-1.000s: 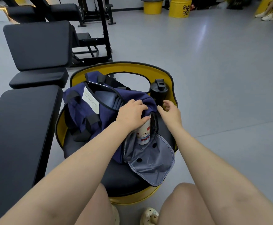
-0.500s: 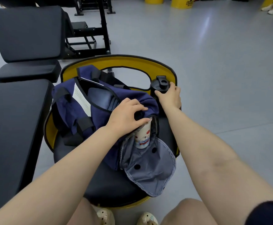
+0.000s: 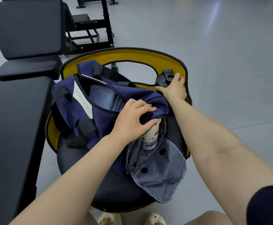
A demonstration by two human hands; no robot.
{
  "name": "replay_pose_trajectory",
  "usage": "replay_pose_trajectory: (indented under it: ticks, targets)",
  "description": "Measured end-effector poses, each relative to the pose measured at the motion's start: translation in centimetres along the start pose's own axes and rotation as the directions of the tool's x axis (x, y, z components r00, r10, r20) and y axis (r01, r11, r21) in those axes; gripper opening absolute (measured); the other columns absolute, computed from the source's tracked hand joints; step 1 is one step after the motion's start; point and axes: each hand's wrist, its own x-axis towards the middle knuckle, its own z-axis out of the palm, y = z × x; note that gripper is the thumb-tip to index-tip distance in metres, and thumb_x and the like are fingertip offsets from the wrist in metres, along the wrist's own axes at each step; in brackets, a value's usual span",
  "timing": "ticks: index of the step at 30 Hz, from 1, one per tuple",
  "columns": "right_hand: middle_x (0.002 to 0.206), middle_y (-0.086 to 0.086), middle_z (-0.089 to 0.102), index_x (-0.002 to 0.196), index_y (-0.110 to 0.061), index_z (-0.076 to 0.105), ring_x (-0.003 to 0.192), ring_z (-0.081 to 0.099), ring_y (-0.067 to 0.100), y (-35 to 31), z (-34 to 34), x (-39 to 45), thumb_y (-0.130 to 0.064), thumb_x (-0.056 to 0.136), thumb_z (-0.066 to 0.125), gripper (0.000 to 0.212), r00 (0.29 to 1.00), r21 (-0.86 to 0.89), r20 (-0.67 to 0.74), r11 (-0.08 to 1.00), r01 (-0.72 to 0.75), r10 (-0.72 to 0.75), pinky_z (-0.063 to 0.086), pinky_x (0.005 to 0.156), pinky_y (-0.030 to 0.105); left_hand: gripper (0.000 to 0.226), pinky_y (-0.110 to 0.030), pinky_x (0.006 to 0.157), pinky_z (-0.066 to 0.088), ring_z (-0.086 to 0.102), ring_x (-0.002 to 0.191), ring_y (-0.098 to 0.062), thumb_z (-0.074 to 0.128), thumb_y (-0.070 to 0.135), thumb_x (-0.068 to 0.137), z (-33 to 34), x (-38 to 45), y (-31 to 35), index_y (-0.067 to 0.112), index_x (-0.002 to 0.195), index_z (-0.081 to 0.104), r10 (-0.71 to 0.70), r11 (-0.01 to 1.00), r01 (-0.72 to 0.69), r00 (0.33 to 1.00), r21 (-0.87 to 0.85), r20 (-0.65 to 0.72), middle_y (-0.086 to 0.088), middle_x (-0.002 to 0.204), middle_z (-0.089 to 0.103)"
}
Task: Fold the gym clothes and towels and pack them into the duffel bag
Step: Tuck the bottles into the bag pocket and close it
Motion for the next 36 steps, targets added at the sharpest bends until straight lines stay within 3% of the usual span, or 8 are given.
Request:
replay_pose_trajectory:
  ticks: [5, 8, 13, 19, 24, 30, 36]
  targets:
    - [0.146, 0.013, 0.032, 0.136, -0.010, 0.030, 0.124, 0.046, 0.032, 0.2, 0.5, -0.2, -0.039, 0.077, 0.076, 0.080, 0.998, 0.136, -0.022, 0.989, 0.053, -0.051, 0.046, 0.094, 0.039, 0.046, -0.016, 0.083, 0.033, 0.040, 0.090, -0.007, 0.057, 0.051, 0.079, -0.2, 0.0, 0.4, 0.019, 0.110, 0.069, -0.023, 1.000, 0.022, 0.999, 0.013, 0.027, 0.009, 0.101, 0.065]
    - [0.144, 0.012, 0.034, 0.133, -0.009, 0.033, 0.123, 0.045, 0.031, 0.6, -0.1, -1.2, -0.038, 0.077, 0.076, 0.076, 0.997, 0.164, -0.039, 0.984, 0.072, -0.066, 0.045, 0.093, 0.036, 0.040, -0.020, 0.085, 0.035, 0.045, 0.093, -0.012, 0.070, 0.040, 0.079, -0.4, -0.3, 0.6, 0.018, 0.113, 0.068, -0.034, 0.999, 0.033, 0.999, 0.040, 0.037, 0.007, 0.105, 0.064]
    - [0.141, 0.010, 0.037, 0.131, -0.009, 0.036, 0.124, 0.043, 0.026, 1.2, -2.4, -3.7, -0.038, 0.076, 0.076, 0.073, 0.993, 0.214, -0.068, 0.971, 0.111, -0.099, 0.037, 0.085, 0.026, 0.049, -0.024, 0.093, 0.036, 0.047, 0.104, -0.020, 0.071, 0.040, 0.080, -0.8, -0.9, 1.4, 0.017, 0.123, 0.062, -0.041, 0.992, 0.027, 0.993, 0.126, 0.110, 0.004, 0.119, 0.060]
    - [0.134, 0.007, 0.047, 0.133, -0.011, 0.038, 0.122, 0.047, 0.023, 1.9, -6.4, -7.6, -0.035, 0.073, 0.079, 0.077, 0.982, 0.321, -0.139, 0.932, 0.168, -0.129, 0.045, 0.098, 0.034, 0.067, -0.026, 0.109, 0.023, 0.031, 0.128, -0.020, 0.064, 0.030, 0.086, -1.6, -1.8, 2.4, 0.020, 0.145, 0.035, -0.086, 0.965, 0.012, 0.959, 0.263, 0.271, 0.004, 0.147, 0.037]
    - [0.135, 0.002, 0.048, 0.136, -0.017, 0.036, 0.122, 0.049, 0.020, 2.8, -9.8, -11.7, -0.037, 0.071, 0.081, 0.082, 0.978, 0.386, -0.154, 0.902, 0.192, -0.143, 0.046, 0.099, 0.036, 0.068, -0.028, 0.113, 0.024, 0.029, 0.133, -0.020, 0.061, 0.011, 0.084, -1.6, -2.0, 2.6, 0.018, 0.146, 0.032, -0.127, 0.965, 0.056, 0.955, 0.258, 0.269, 0.001, 0.150, 0.033]
    - [0.131, -0.003, 0.051, 0.133, -0.022, 0.039, 0.116, 0.051, 0.014, 3.9, -11.8, -17.1, -0.034, 0.071, 0.081, 0.076, 0.971, 0.406, -0.159, 0.885, 0.229, -0.178, 0.046, 0.093, 0.027, 0.071, -0.030, 0.115, 0.021, 0.024, 0.139, -0.020, 0.061, 0.008, 0.085, -1.4, -2.4, 2.4, 0.015, 0.148, 0.029, -0.125, 0.973, 0.061, 0.951, 0.224, 0.282, -0.001, 0.153, 0.028]
    - [0.132, -0.004, 0.050, 0.134, -0.023, 0.039, 0.118, 0.050, 0.013, 4.7, -12.1, -21.4, -0.035, 0.071, 0.081, 0.077, 0.972, 0.399, -0.133, 0.887, 0.231, -0.194, 0.045, 0.096, 0.028, 0.080, -0.029, 0.115, 0.017, 0.013, 0.146, -0.019, 0.061, 0.005, 0.087, -2.7, -2.8, 2.5, 0.018, 0.152, 0.017, -0.142, 0.975, 0.055, 0.899, 0.214, 0.415, -0.002, 0.159, 0.012]
